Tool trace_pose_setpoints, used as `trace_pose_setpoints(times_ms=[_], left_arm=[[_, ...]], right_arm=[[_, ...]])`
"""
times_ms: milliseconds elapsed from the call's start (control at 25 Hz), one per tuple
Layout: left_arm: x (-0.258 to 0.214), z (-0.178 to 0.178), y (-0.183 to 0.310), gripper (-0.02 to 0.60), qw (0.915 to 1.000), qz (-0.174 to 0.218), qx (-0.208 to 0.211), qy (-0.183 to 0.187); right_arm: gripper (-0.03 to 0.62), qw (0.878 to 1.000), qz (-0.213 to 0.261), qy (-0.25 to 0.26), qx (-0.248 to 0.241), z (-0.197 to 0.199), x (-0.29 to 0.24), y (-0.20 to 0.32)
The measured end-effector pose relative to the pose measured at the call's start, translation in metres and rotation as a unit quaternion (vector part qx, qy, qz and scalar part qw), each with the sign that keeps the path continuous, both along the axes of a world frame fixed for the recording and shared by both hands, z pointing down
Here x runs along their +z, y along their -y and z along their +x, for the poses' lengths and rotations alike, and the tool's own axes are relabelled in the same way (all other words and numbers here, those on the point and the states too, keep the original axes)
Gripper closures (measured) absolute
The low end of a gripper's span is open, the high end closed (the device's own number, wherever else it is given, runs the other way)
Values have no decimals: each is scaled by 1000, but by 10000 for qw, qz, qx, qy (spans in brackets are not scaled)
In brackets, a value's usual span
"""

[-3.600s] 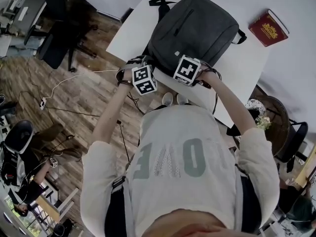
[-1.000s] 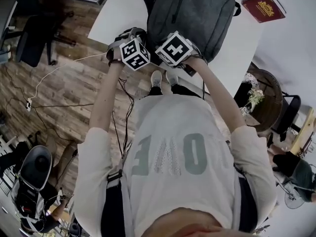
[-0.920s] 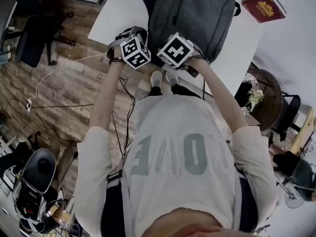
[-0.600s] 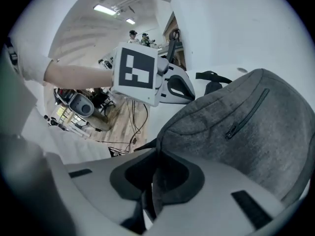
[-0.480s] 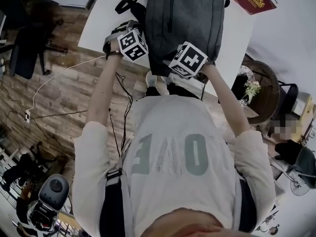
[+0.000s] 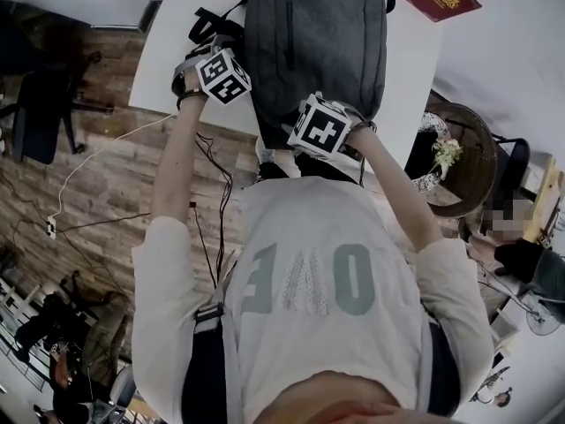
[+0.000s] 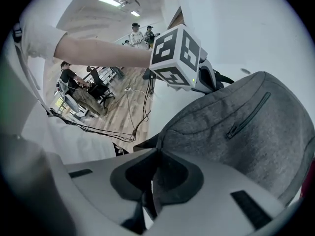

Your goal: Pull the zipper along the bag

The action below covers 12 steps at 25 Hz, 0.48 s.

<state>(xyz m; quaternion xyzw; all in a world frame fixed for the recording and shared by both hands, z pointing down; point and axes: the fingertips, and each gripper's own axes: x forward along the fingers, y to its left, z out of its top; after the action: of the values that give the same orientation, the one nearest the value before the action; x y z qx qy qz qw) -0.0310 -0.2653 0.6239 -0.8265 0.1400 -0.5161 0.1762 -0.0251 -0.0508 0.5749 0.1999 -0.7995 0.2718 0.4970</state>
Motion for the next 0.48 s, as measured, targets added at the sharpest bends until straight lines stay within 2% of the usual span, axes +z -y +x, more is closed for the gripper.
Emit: trace_pose_setpoints(times_ms=[240,400,480], left_arm=[[-1,-1,2,551,9998,-106,-109,-85],[-3,0,0,551,9979,-499,-251,-314],[-6,-2,1,551,9966,-564,-410,-438]], right_arm=[[554,9998,-155,114,-38,-3,2,1],[551,9992,-282,271,112,1,3,4],[545,9982,-363,445,169,0,4,5]])
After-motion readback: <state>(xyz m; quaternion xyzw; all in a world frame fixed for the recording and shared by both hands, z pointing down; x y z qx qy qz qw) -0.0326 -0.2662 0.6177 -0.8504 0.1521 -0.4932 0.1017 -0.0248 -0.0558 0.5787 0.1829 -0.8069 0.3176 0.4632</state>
